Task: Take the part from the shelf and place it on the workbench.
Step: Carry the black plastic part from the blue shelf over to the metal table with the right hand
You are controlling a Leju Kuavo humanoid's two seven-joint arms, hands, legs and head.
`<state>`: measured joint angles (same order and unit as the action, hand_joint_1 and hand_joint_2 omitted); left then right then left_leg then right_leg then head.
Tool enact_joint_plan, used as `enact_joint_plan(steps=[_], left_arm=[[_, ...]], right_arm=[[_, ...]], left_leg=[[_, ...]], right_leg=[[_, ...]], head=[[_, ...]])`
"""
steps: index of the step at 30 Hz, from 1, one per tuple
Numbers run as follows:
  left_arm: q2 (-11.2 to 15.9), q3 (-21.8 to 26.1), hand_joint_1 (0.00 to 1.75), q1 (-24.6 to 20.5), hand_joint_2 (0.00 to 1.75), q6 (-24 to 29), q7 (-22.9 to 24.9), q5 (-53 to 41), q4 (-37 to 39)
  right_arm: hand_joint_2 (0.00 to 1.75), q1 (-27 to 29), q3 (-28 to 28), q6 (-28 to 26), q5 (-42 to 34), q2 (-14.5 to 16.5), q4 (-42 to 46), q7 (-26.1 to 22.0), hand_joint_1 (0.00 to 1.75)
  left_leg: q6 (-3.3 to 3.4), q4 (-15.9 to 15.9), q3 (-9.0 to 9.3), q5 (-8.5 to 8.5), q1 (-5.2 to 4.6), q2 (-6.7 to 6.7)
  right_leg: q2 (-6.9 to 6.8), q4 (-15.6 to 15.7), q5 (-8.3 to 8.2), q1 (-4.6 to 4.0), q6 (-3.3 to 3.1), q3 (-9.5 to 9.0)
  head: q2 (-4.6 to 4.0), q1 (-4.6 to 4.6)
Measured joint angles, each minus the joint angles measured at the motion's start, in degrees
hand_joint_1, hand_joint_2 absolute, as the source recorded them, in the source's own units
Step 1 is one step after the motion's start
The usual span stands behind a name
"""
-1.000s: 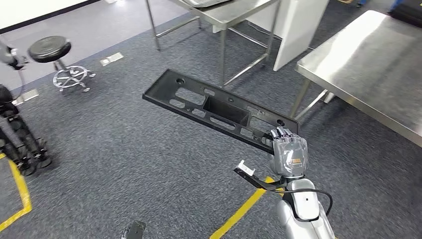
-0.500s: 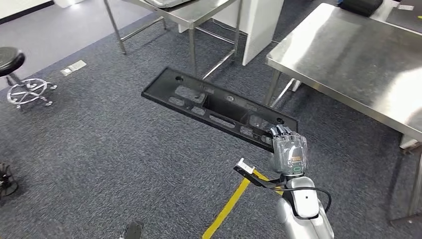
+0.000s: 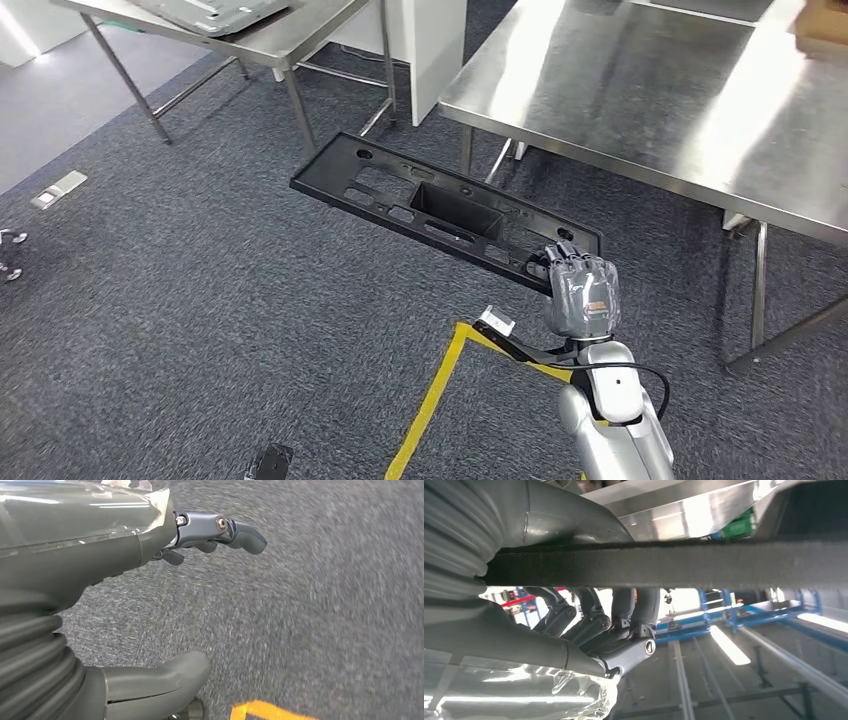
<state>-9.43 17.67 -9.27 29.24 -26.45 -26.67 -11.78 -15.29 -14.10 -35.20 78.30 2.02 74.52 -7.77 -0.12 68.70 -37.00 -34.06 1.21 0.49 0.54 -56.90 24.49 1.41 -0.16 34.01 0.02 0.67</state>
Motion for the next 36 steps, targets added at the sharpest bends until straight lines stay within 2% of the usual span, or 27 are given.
enact_joint_plan(steps=[1,2,3,4,5,7,9,10,11,12,14,16,17,18,19,20,21,22,23,24,26,28,29,33,36], left_arm=[[0.0,0.0,0.0,0.1,1.75,0.1,0.1,0.1,0.0],[0.0,0.1,0.0,0.2,1.75,0.1,0.1,0.1,0.0],[0.0,0.1,0.0,0.2,1.75,0.2,0.1,0.2,0.0],[0.0,0.2,0.0,0.3,1.75,0.2,0.1,0.2,0.0],[0.0,0.3,0.0,0.3,1.75,0.2,0.1,0.3,0.0],[0.1,0.6,0.0,0.2,1.75,0.3,0.0,0.3,0.0],[0.2,0.8,0.0,0.2,1.75,0.3,0.0,0.3,0.0],[0.2,0.9,0.0,0.1,1.75,0.3,0.0,0.4,0.0],[0.1,1.0,0.0,0.1,1.75,0.3,-0.1,0.4,0.0],[0.0,1.1,0.0,-0.1,1.75,0.4,-0.1,0.4,0.0],[-0.2,1.2,0.0,-0.3,1.75,0.6,-0.1,0.5,0.0],[-0.3,1.4,0.0,-0.3,1.75,0.7,-0.1,0.5,0.0],[-0.3,1.4,0.0,-0.3,1.75,0.7,-0.1,0.7,0.0],[-0.3,1.5,0.0,-0.3,1.75,0.7,-0.1,0.7,0.0],[-0.2,1.6,0.0,-0.3,1.75,0.7,-0.1,0.8,0.0],[-0.2,1.7,0.0,-0.3,1.75,0.8,-0.1,0.9,0.0],[-0.2,1.8,0.0,-0.3,1.75,0.8,-0.2,0.9,0.0],[-0.2,2.0,0.0,-0.3,1.75,0.8,-0.3,1.0,0.0],[-0.2,2.1,0.0,-0.3,1.75,0.8,-0.3,1.0,0.0],[-0.2,2.2,0.0,-0.4,1.75,0.8,-0.4,1.0,0.0],[-0.1,2.4,0.0,-0.3,1.75,0.8,-0.5,1.2,0.0],[0.0,2.4,0.0,-0.3,1.75,0.8,-0.5,1.3,0.0],[0.0,2.4,0.0,-0.3,1.75,0.8,-0.5,1.3,0.0],[0.0,2.5,0.0,-0.3,1.75,0.8,-0.8,1.3,0.0],[0.1,2.5,0.0,-0.3,1.75,0.8,-0.9,1.3,0.0]], right_arm=[[1.75,-0.1,0.0,0.0,-0.1,0.1,-0.2,-0.1,1.75],[1.75,-0.1,0.0,0.0,-0.3,0.1,-0.4,-0.2,1.75],[1.75,-0.2,0.0,0.0,-0.4,0.1,-0.7,-0.3,1.75],[1.75,-0.3,0.0,0.0,-0.6,0.1,-0.9,-0.4,1.75],[1.75,-0.5,0.0,0.0,-0.7,0.1,-1.1,-0.5,1.75],[1.75,-1.1,0.0,0.0,-0.9,0.2,-1.7,-0.7,1.75],[1.75,-1.8,0.0,0.0,-1.1,0.3,-2.2,-0.7,1.75],[1.75,-2.1,0.0,0.0,-1.1,0.4,-2.5,-0.7,1.75],[1.75,-2.4,0.0,0.0,-1.1,0.4,-2.7,-0.8,1.75],[1.75,-2.6,0.0,0.0,-1.2,0.4,-2.9,-0.9,1.75],[1.75,-3.2,0.0,0.0,-1.3,0.4,-3.4,-1.1,1.75],[1.75,-4.0,0.0,-0.2,-1.1,0.6,-4.1,-1.4,1.75],[1.75,-4.3,0.0,-0.3,-0.8,0.7,-4.6,-1.5,1.75],[1.75,-4.5,0.0,-0.4,-0.4,0.7,-5.1,-1.5,1.75],[1.75,-4.6,0.0,-0.5,0.0,0.8,-5.6,-1.5,1.75],[1.75,-4.8,0.0,-0.5,0.5,0.8,-6.1,-1.5,1.75],[1.75,-5.0,-0.1,-0.6,1.0,0.8,-6.6,-1.5,1.75],[1.75,-5.2,-0.1,-0.7,1.3,0.9,-7.0,-1.5,1.75],[1.75,-5.5,-0.1,-0.7,1.5,1.0,-7.3,-1.4,1.75],[1.75,-5.8,-0.2,-0.8,1.6,1.2,-7.6,-1.4,1.75],[1.75,-6.2,-0.2,-1.0,1.6,1.4,-8.1,-1.3,1.75],[1.75,-6.6,-0.2,-1.1,1.6,1.6,-8.6,-1.2,1.75],[1.75,-6.7,-0.2,-1.1,1.7,1.7,-8.8,-1.2,1.75],[1.75,-7.1,-0.3,-1.1,1.9,1.8,-9.7,-1.3,1.75],[1.75,-7.4,-0.3,-1.1,2.1,1.9,-10.2,-1.3,1.75]], left_leg=[[0.0,3.4,-1.8,-1.19,-0.01,-0.44],[0.05,5.4,-3.03,-1.49,-0.01,-0.59],[0.15,5.7,-3.41,-0.85,-0.01,-0.62],[0.3,4.2,-2.93,0.56,-0.01,-0.69],[0.5,1.4,-1.72,2.44,-0.01,-0.97],[1.15,-5.9,1.59,6.09,0.09,-3.51],[1.61,-10.0,3.41,7.45,-0.01,-5.51],[1.74,-10.4,3.53,7.38,-0.17,-5.44],[1.93,-10.6,3.6,7.56,-0.29,-4.67],[2.17,-11.0,3.77,7.89,-0.3,-3.96],[2.85,-12.2,4.19,8.61,-0.14,-2.39],[3.24,-12.7,4.28,8.91,-0.22,-0.97],[3.26,-12.7,4.23,8.93,-0.28,-0.31],[3.23,-12.7,4.18,8.91,-0.31,0.26],[3.16,-12.6,4.16,8.87,-0.27,0.7],[3.01,-12.5,4.15,8.81,-0.18,1.03],[2.76,-12.3,4.14,8.68,-0.11,1.23],[2.43,-12.0,4.1,8.53,-0.11,1.38],[2.04,-11.7,4.03,8.36,-0.2,1.48],[1.7,-11.5,3.93,8.21,-0.33,1.52],[1.89,-11.3,3.77,8.13,-0.47,1.5],[2.41,-11.4,3.74,8.25,-0.27,1.46],[2.4,-11.5,3.76,8.31,-0.15,1.47],[1.78,-11.9,3.79,8.68,0.16,1.48],[1.01,-12.1,3.74,8.86,0.3,1.48]], right_leg=[[0.8,0.0,-0.03,-0.14,-0.11,0.01],[1.54,0.0,-0.06,-0.25,-0.16,0.01],[2.19,-0.1,-0.09,-0.31,-0.19,0.0],[2.84,-0.1,-0.11,-0.35,-0.22,-0.02],[3.46,-0.2,-0.12,-0.37,-0.2,-0.05],[4.82,-0.4,-0.14,-0.53,-0.07,0.05],[6.08,-0.5,-0.28,-0.52,0.43,0.48],[6.68,-0.4,-0.44,-0.46,0.87,0.73],[7.34,-0.2,-0.65,-0.44,1.34,1.03],[7.26,-0.3,-0.72,-0.5,1.69,1.31],[4.65,-2.9,0.56,-0.9,1.83,3.0],[1.26,-9.9,3.69,-0.82,1.55,6.43],[0.6,-13.5,5.01,-0.63,1.66,8.12],[0.25,-15.7,5.69,-0.43,1.99,9.04],[0.05,-15.6,5.46,-0.17,2.54,8.72],[-0.17,-13.1,4.43,0.13,3.23,7.15],[-0.54,-8.8,2.99,0.46,3.9,4.6],[-0.94,-4.9,1.83,0.62,4.23,2.25],[-1.18,-1.9,1.0,0.59,4.17,0.57],[-1.33,-0.3,0.63,0.62,3.86,-0.33],[-1.16,-0.1,0.45,0.56,3.15,-0.38],[-1.1,-0.2,0.35,0.5,2.89,-0.34],[-1.05,-0.1,0.33,0.36,2.78,-0.3],[-1.03,-0.2,0.26,-0.09,2.08,-0.12],[-1.04,-0.2,0.2,-0.28,1.85,-0.01]], head=[[0.0,0.07],[0.0,0.07],[0.0,0.07],[0.0,0.07],[0.0,0.08],[0.0,0.06],[0.0,0.0],[0.0,-0.02],[0.0,-0.03],[0.0,-0.03],[0.0,-0.42],[0.0,-0.89],[0.0,-1.02],[0.0,-1.02],[0.0,-1.01],[0.0,-1.03],[0.0,-1.05],[0.0,-1.05],[0.0,-1.06],[0.0,-1.0],[0.0,-0.71],[0.0,-0.42],[0.0,-0.36],[0.0,-0.28],[0.0,-0.28]])
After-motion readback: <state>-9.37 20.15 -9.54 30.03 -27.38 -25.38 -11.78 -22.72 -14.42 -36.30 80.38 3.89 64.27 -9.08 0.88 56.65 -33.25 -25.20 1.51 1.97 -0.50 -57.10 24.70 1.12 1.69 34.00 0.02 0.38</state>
